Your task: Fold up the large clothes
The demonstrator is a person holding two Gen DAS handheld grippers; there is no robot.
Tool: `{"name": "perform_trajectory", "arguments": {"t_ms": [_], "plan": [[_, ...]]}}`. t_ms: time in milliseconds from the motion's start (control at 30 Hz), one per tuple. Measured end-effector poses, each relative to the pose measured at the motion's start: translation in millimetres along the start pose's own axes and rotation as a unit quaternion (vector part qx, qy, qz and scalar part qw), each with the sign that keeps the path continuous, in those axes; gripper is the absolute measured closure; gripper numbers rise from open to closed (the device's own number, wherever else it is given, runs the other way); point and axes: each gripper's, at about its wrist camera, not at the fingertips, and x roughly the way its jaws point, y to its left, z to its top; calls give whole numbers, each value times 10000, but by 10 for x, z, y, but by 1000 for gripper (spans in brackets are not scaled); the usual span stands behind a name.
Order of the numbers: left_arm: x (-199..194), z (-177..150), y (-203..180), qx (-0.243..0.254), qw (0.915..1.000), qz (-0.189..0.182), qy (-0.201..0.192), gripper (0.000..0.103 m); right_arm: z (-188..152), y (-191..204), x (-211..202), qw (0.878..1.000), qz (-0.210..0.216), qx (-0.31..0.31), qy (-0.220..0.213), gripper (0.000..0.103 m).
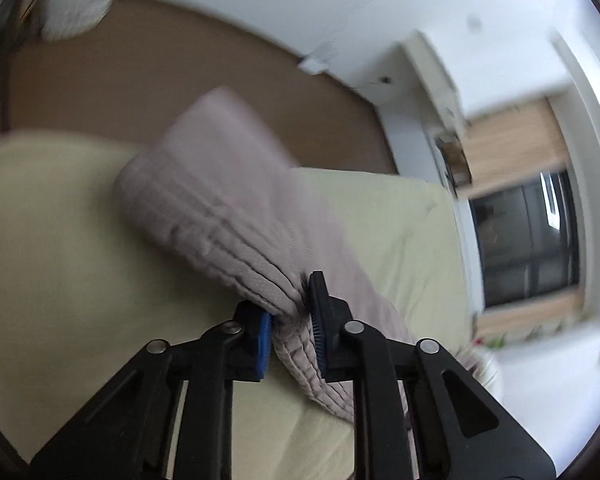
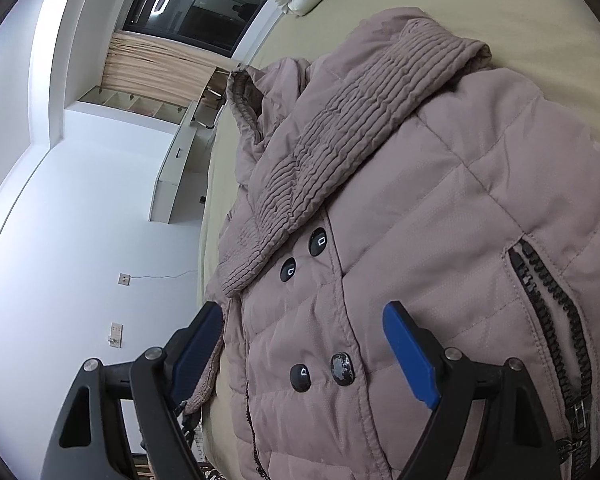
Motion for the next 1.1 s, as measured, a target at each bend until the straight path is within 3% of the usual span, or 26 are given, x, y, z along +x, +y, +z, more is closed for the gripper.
{"name": "perform_trajectory", "arguments": {"t_ms": [67, 100, 167, 267, 400, 433, 500, 600, 733, 833, 967, 1100], "plan": [[-138, -137, -505, 1123, 9936, -69, -94, 91, 14, -7, -7, 10000, 11, 0, -6, 18], [-189, -269, -775, 1695, 9854, -106, -134, 91, 26, -11, -10, 10000, 30, -4, -6, 18], [-270, -625, -1275, 2786, 9600, -218, -186, 91, 47, -7, -25, 10000, 59, -11, -17, 18], [-311, -1459, -1909, 4379, 8980, -379, -207, 91, 71, 12, -40, 9999, 108, -43, -21, 18], [-202, -2715, -2331, 6034, 7959, -488, 62, 92, 103, 12, -45, 9999, 84, -90, 32, 18], [-123, -2964, -2422, 6266, 7776, -496, 179, 92, 112, 1, -43, 9999, 79, -78, 58, 18], [-91, -3346, -2416, 6476, 7595, -526, 327, 92, 124, -27, 0, 9998, 108, 1, 158, 18], [-42, -3556, -2309, 6515, 7548, -536, 542, 92, 141, -56, 149, 9987, 163, 125, 467, 18], [16, -3499, -2163, 6416, 7624, -535, 649, 92, 147, 41, 452, 9939, 511, 415, 883, 18], [28, -3420, -2129, 6383, 7649, -583, 631, 92, 131, 199, 740, 9869, 813, 648, 1238, 18], [174, -3379, -2217, 6332, 7687, -672, 611, 92, 56, 404, 1254, 9732, 945, 879, 1904, 24], [200, -3377, -2233, 6317, 7695, -732, 589, 92, -1, 448, 1663, 9602, 1022, 1315, 2242, 25]]}}
